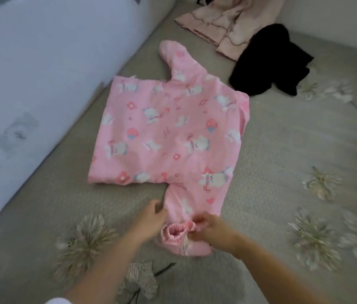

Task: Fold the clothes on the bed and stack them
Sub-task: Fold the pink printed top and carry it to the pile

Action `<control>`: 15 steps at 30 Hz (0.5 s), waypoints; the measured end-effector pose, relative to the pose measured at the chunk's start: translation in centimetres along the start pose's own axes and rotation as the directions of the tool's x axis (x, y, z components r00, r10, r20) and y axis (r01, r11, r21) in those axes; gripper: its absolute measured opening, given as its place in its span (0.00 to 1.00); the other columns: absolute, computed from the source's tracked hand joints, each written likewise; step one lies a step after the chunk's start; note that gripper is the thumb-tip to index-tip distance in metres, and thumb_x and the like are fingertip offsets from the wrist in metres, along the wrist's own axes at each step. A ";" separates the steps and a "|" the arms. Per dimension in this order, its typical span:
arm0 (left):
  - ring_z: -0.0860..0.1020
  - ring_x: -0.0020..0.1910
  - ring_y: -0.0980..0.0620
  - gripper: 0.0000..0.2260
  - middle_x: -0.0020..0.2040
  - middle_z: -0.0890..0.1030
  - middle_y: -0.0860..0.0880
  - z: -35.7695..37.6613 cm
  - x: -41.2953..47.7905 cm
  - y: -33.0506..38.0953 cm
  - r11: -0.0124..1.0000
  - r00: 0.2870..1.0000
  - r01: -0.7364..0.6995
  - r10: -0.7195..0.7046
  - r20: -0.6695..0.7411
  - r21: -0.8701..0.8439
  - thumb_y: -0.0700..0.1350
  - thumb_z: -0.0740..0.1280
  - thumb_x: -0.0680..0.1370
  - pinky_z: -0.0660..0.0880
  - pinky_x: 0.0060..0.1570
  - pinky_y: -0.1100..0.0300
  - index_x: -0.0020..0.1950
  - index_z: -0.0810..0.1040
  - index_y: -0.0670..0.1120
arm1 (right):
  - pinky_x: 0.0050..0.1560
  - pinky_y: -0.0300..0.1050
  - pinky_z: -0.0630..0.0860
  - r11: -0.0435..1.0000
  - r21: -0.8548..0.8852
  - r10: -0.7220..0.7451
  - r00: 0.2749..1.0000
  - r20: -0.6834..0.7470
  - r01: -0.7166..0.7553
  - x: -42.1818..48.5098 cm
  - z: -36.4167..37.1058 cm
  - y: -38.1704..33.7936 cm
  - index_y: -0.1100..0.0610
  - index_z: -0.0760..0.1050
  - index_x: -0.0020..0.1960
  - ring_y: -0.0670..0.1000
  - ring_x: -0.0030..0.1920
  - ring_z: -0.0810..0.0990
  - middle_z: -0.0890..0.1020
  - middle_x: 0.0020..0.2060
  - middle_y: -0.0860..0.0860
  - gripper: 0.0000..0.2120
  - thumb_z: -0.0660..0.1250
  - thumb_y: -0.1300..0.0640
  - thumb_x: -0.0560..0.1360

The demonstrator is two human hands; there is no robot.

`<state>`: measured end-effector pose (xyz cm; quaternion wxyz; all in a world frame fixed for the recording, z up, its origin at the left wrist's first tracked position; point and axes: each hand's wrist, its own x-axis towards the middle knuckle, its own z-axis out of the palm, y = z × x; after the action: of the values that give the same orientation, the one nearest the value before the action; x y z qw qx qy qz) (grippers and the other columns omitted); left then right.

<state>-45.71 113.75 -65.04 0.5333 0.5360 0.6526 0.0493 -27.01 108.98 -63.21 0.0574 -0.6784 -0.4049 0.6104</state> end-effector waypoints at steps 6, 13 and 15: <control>0.69 0.22 0.61 0.10 0.27 0.73 0.54 5.4 -5.0 -0.3 0.978 0.989 0.089 -0.064 0.136 -0.188 0.35 0.67 0.73 0.64 0.24 0.67 0.34 0.73 0.46 | 0.49 0.43 0.77 0.973 0.133 0.120 0.906 0.406 -0.188 -6.4 -2.0 5.2 0.59 0.83 0.48 0.50 0.42 0.80 0.83 0.42 0.53 0.15 0.70 0.63 0.61; 0.68 0.27 0.54 0.09 0.28 0.71 0.50 1.9 -10.2 -2.0 0.968 0.936 0.089 -0.162 0.313 0.233 0.43 0.67 0.69 0.63 0.26 0.66 0.29 0.73 0.48 | 0.32 0.38 0.69 0.992 0.118 -0.011 0.966 -0.259 0.043 -8.2 -7.3 4.8 0.62 0.77 0.41 0.49 0.31 0.74 0.78 0.36 0.58 0.04 0.65 0.67 0.72; 0.76 0.37 0.50 0.06 0.41 0.81 0.45 -0.2 -11.3 -3.2 0.863 0.936 0.095 -0.247 0.251 0.497 0.43 0.65 0.71 0.71 0.33 0.67 0.44 0.80 0.44 | 0.32 0.39 0.70 0.985 0.148 -0.020 0.918 -0.397 0.086 -7.6 -7.9 4.1 0.62 0.76 0.42 0.50 0.33 0.74 0.78 0.38 0.58 0.02 0.66 0.67 0.72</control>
<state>-49.57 104.00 -59.66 0.4814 0.5910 0.5993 -0.2445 -17.60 104.81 -57.63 0.2092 -0.7689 -0.3524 0.4907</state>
